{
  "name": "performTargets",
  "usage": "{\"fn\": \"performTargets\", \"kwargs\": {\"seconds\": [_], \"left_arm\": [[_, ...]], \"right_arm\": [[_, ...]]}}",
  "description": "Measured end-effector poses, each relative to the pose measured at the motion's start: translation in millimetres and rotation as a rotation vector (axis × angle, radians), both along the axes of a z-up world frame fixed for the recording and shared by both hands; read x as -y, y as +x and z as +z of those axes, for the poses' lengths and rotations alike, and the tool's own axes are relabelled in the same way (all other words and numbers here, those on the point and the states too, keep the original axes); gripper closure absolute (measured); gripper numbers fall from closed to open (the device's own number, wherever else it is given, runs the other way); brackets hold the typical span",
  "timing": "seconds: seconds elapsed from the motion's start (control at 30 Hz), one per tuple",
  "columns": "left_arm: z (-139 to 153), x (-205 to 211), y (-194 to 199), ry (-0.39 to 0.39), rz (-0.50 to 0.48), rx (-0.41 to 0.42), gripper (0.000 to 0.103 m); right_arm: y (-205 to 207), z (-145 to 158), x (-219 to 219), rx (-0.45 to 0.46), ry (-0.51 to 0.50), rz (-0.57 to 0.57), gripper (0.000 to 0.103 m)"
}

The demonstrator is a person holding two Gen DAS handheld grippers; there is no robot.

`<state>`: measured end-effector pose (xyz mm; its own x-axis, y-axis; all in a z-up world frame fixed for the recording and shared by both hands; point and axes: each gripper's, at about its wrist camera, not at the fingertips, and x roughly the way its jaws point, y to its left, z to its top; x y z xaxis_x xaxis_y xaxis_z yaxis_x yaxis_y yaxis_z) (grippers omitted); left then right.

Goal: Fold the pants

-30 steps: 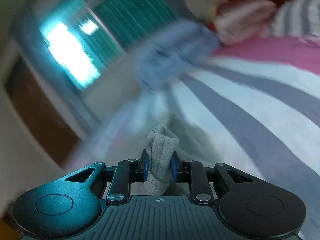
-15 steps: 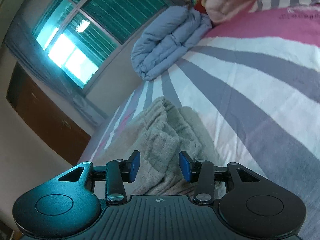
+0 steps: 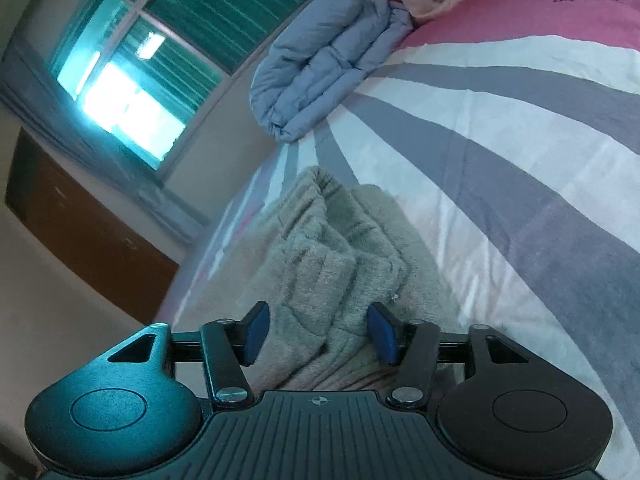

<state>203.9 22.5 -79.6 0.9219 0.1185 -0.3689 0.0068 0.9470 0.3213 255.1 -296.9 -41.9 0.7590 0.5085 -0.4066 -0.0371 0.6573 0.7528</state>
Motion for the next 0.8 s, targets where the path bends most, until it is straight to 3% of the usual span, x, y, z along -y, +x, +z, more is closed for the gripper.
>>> {"fn": "performTargets", "kwargs": {"seconds": [0.13, 0.23, 0.33, 0.43, 0.57, 0.63, 0.7, 0.8], "left_arm": [[0, 1, -2, 0.014, -0.013, 0.004, 0.020], [1, -2, -3, -0.008, -0.019, 0.009, 0.020], [3, 3, -7, 0.014, -0.052, 0.046, 0.021], [-5, 13, -2, 0.070, -0.074, 0.010, 0.020], [-8, 10, 4, 0.049, -0.045, -0.021, 0.018], [-7, 8, 4, 0.040, -0.038, -0.022, 0.018], [-7, 9, 3, 0.047, -0.038, -0.016, 0.018], [-7, 11, 3, 0.057, -0.034, -0.015, 0.018]], "right_arm": [[9, -1, -8, -0.001, -0.051, -0.001, 0.047], [0, 1, -3, -0.026, -0.035, -0.010, 0.047], [-5, 1, 2, -0.025, 0.015, 0.002, 0.035], [2, -3, -4, -0.037, 0.028, 0.002, 0.030], [22, -5, -20, -0.005, -0.012, 0.023, 0.022], [27, -2, -27, 0.026, -0.076, 0.045, 0.026], [28, -2, -28, 0.025, -0.121, 0.029, 0.050], [28, -4, -20, 0.014, -0.104, 0.028, 0.050]]}}
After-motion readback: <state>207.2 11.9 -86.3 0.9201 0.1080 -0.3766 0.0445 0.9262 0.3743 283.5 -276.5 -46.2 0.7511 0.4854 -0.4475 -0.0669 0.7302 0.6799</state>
